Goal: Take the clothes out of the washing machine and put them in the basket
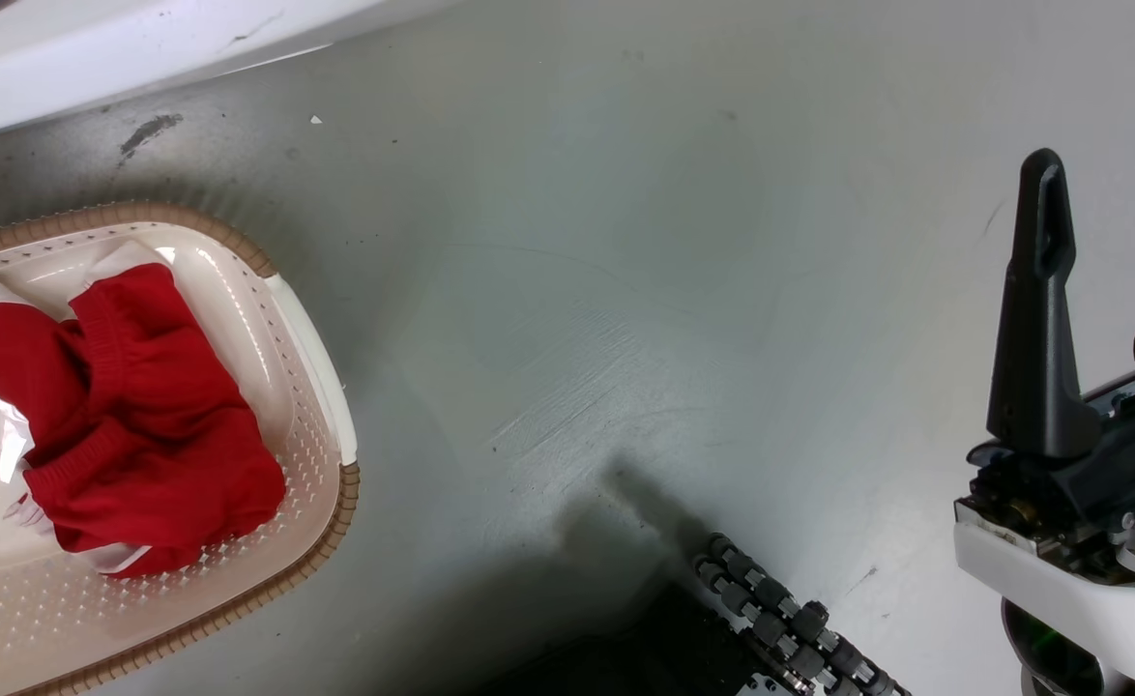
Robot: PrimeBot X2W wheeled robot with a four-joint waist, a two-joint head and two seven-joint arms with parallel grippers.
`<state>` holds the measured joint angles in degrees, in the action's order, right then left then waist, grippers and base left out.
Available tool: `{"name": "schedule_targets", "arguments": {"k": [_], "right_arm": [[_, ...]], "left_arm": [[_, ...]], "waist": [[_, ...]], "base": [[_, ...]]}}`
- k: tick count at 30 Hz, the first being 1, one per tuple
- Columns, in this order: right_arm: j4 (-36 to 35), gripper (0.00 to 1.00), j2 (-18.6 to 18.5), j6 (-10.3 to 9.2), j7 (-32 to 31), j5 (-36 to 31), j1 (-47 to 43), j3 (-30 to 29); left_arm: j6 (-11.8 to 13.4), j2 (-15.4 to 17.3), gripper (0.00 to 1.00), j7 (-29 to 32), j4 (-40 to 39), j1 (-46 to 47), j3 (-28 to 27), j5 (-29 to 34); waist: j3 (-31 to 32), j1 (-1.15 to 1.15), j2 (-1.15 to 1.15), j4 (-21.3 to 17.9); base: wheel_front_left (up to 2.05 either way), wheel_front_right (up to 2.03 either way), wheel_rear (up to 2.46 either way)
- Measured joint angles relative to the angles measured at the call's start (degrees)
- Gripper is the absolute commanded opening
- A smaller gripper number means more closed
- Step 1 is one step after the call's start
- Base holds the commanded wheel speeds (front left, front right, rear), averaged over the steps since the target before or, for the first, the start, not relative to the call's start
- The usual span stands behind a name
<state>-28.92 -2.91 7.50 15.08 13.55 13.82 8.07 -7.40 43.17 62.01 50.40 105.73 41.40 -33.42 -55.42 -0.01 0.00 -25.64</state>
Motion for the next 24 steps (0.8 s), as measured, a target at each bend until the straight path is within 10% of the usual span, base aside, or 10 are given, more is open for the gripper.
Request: {"name": "schedule_targets", "arguments": {"k": [1, 3, 24], "right_arm": [[0.0, 1.0, 0.0, 0.0, 0.0, 0.0, 0.0, 0.0], [0.0, 1.0, 0.0, 0.0, 0.0, 0.0, 0.0, 0.0], [0.8, 1.0, 0.0, 0.0, 0.0, -1.2, 0.9, -0.1]], "left_arm": [[0.0, 0.0, 0.5, 0.0, -0.1, 0.1, 0.6, -0.1], [0.0, 0.2, 0.0, -0.5, -0.3, 0.4, 1.5, -0.3], [0.0, 1.8, 0.0, -12.5, -2.7, 1.5, 12.2, -5.9]], "waist": [[-0.1, 0.0, 0.0, 0.1], [-0.2, 0.0, 0.0, 0.1], [2.3, 0.0, 0.0, 1.4]], "base": [[0.0, 0.0, 0.0], [0.0, 0.0, 0.0], [0.0, 0.0, 0.0]]}}
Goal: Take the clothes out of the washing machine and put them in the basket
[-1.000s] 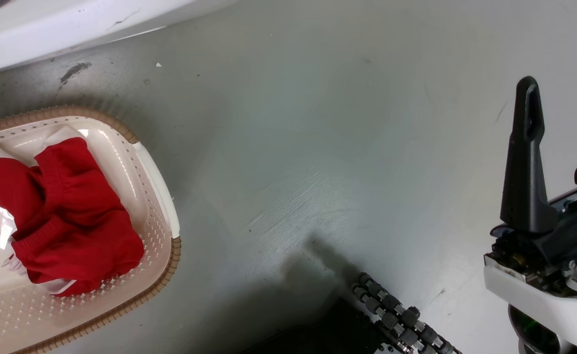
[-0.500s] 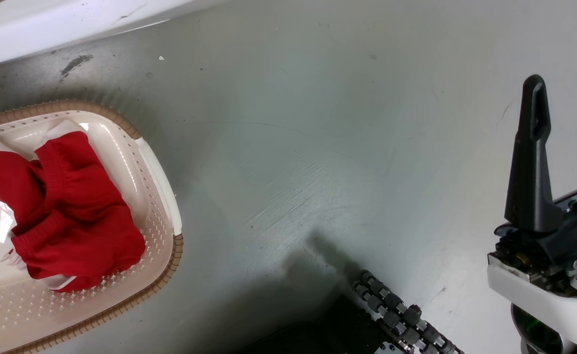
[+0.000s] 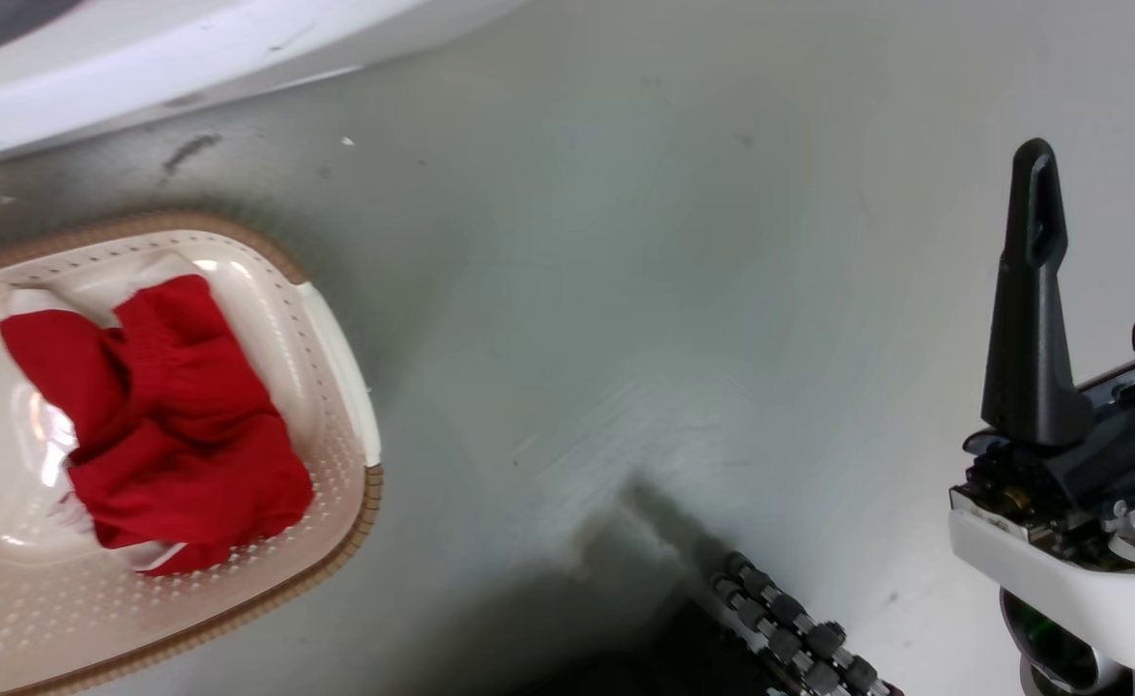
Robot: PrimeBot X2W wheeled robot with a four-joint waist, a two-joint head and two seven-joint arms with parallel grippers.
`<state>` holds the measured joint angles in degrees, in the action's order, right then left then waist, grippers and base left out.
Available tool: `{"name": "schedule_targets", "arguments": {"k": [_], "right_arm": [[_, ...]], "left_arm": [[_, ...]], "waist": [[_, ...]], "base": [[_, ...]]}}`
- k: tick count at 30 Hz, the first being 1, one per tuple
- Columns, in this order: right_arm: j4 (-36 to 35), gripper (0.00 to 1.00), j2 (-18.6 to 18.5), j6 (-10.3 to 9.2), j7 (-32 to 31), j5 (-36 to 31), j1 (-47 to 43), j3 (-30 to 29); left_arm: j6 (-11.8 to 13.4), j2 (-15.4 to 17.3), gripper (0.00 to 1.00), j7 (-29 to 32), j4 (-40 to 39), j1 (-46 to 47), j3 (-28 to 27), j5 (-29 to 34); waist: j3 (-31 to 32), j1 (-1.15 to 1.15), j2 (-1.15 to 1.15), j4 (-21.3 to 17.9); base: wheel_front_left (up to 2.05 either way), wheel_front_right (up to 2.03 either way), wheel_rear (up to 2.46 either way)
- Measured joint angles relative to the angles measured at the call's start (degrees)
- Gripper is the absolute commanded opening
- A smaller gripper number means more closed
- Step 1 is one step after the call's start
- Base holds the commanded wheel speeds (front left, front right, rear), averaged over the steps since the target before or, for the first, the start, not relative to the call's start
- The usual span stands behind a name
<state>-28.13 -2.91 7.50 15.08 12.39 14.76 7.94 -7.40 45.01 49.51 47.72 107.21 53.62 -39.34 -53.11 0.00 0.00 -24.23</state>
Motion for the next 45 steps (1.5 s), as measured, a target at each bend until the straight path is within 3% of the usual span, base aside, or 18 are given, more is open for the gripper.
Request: {"name": "schedule_targets", "arguments": {"k": [15, 27, 36, 45], "right_arm": [[2.1, 1.0, 0.0, 0.0, 0.0, -3.9, -1.1, -0.6], [4.3, 1.0, 0.0, 0.0, 0.0, -6.6, -4.8, -0.2], [5.6, 1.0, 0.0, 0.0, 0.0, -8.7, -9.1, 0.4], [6.5, 1.0, 0.0, 0.0, 0.0, -10.6, -12.5, 0.9]], "left_arm": [[0.0, -0.5, 0.0, -14.7, -2.7, -10.0, 7.0, -9.0], [0.0, -2.3, 0.0, -28.6, -3.0, -24.7, 7.5, -14.5], [2.0, -4.2, 0.0, -37.7, -5.7, -37.2, 7.4, -17.5], [5.8, -4.1, 0.0, -45.4, -12.0, -46.5, 6.8, -18.9]], "waist": [[8.9, 0.0, 0.0, 5.2], [18.5, 0.01, 0.0, 7.8], [27.2, 0.02, 0.0, 9.4], [34.3, 0.02, 0.0, 11.5]], "base": [[0.0, 0.0, 0.0], [0.0, 0.0, 0.0], [0.0, 0.0, 0.0], [0.0, 0.0, 0.0]]}}
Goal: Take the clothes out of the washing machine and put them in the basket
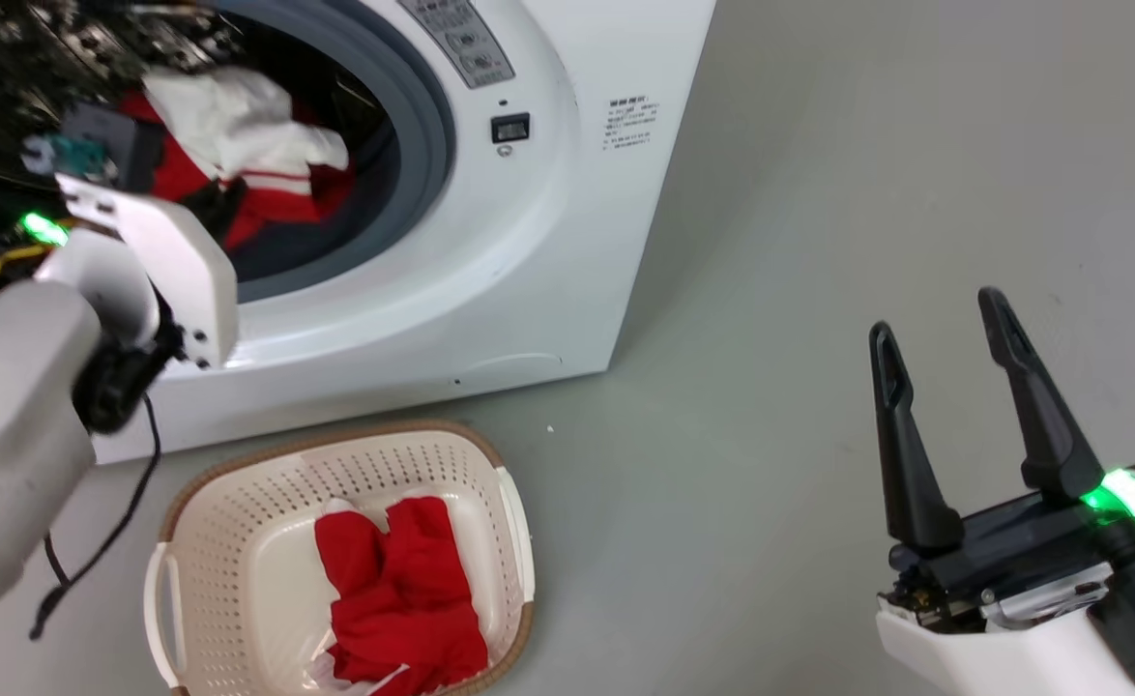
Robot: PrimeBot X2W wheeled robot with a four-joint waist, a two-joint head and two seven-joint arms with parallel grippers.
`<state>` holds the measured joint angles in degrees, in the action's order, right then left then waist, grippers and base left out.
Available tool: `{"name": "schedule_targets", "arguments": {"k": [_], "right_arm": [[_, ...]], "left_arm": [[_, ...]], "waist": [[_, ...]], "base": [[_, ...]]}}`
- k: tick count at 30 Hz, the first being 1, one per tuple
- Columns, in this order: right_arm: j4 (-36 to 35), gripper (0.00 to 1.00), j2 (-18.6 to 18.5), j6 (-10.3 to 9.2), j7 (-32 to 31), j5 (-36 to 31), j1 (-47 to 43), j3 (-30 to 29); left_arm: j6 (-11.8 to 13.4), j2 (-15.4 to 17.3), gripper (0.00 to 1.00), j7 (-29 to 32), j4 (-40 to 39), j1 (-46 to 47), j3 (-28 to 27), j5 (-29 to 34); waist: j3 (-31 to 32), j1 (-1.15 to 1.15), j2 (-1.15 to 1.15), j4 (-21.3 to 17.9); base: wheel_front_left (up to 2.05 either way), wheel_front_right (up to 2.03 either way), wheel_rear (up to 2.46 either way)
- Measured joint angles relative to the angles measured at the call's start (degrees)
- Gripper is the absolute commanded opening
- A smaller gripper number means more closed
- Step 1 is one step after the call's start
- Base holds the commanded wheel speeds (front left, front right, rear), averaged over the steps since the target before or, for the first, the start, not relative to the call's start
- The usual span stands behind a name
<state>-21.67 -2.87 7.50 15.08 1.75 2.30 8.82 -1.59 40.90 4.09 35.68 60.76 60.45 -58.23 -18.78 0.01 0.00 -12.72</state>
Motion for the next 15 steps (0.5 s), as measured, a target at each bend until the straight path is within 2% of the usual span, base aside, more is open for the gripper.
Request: {"name": "schedule_targets", "arguments": {"k": [8, 15], "right_arm": [[0.6, 1.0, 0.0, 0.0, 0.0, -0.9, -3.4, 0.1], [0.9, 1.0, 0.0, 0.0, 0.0, -1.5, -6.0, 0.3]], "left_arm": [[6.1, 2.8, 0.0, -4.1, -11.9, -7.4, 0.3, 0.3], [11.4, 7.4, 0.0, -3.7, -24.8, -13.0, 2.1, 1.6]], "waist": [[5.7, 0.0, 0.0, 1.7], [9.9, 0.0, 0.0, 3.0]], "base": [[0.0, 0.0, 0.0], [0.0, 0.0, 0.0]]}}
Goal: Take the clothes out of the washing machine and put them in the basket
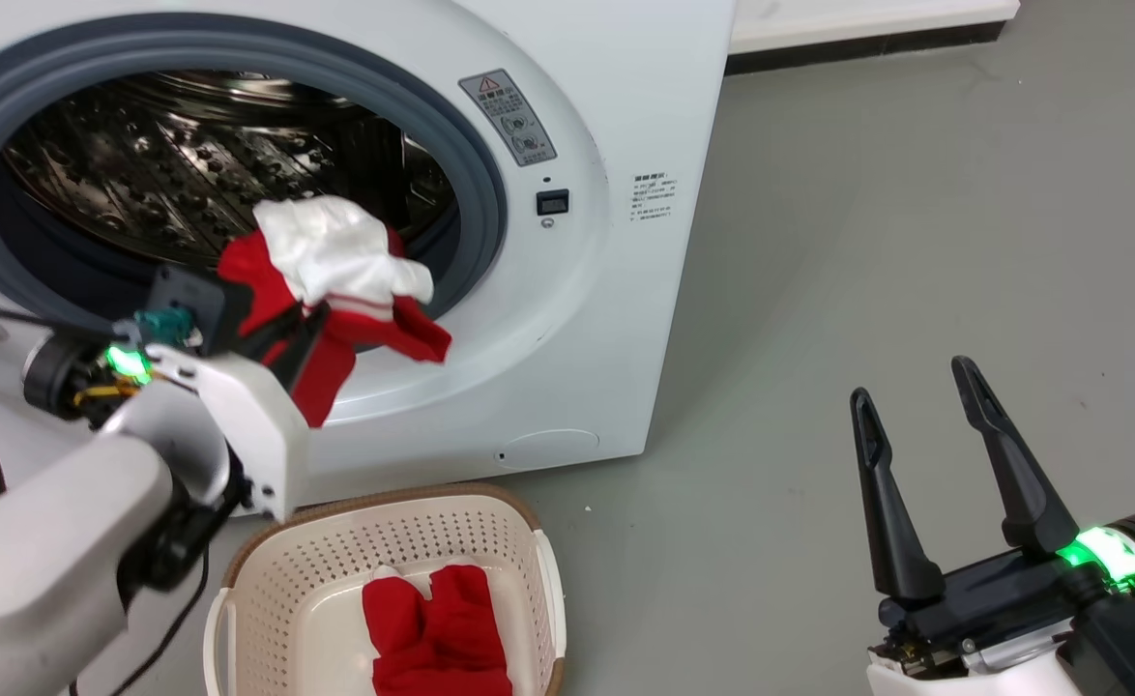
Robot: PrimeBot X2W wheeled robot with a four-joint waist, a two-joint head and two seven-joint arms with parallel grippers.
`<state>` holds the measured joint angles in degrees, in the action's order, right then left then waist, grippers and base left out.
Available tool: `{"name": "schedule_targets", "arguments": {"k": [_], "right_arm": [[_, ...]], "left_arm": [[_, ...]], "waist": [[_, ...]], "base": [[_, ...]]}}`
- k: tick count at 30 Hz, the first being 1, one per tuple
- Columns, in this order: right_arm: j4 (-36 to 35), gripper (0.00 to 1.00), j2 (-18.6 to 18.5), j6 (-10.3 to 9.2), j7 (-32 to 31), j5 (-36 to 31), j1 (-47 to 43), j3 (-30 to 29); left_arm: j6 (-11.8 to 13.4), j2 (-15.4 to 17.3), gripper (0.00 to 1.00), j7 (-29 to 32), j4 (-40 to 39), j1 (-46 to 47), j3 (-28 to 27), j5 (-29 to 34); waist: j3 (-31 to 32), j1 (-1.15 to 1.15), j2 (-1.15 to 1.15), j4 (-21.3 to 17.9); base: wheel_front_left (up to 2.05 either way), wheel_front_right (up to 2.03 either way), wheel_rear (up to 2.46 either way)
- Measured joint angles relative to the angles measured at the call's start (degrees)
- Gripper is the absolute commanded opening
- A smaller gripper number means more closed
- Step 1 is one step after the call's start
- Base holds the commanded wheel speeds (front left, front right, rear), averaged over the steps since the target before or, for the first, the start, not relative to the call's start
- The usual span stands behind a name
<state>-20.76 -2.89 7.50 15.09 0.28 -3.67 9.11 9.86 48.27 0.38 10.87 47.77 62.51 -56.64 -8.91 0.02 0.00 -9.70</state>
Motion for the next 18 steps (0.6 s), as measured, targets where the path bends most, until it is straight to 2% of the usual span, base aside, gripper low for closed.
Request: {"name": "schedule_targets", "arguments": {"k": [5, 9, 14, 18], "right_arm": [[0.0, 1.0, 0.0, 0.0, 0.0, -0.2, -0.4, 0.0], [-0.1, 1.0, 0.0, 0.0, 0.0, -0.3, -0.4, 0.2], [-0.3, 1.0, 0.0, 0.0, 0.0, -0.2, 0.6, 0.6], [-0.5, 1.0, 0.0, 0.0, 0.0, -0.2, 2.1, 0.4]], "left_arm": [[3.3, 2.6, 0.0, 0.9, -7.8, -3.9, 1.4, 0.2], [3.9, 3.3, 0.0, 1.3, -9.9, -6.9, 2.5, -1.2], [3.7, 2.7, 0.0, 1.5, -7.9, -8.8, 3.8, -1.5], [2.0, 1.4, 0.0, 1.1, -4.1, -10.1, 4.0, -3.3]], "waist": [[1.0, 0.0, 0.0, 0.4], [0.4, 0.0, 0.0, 0.0], [-1.9, -0.01, 0.0, -0.9], [-4.4, -0.02, 0.0, -1.9]], "base": [[0.0, 0.0, 0.0], [0.0, 0.0, 0.0], [0.0, 0.0, 0.0], [0.0, 0.0, 0.0]]}}
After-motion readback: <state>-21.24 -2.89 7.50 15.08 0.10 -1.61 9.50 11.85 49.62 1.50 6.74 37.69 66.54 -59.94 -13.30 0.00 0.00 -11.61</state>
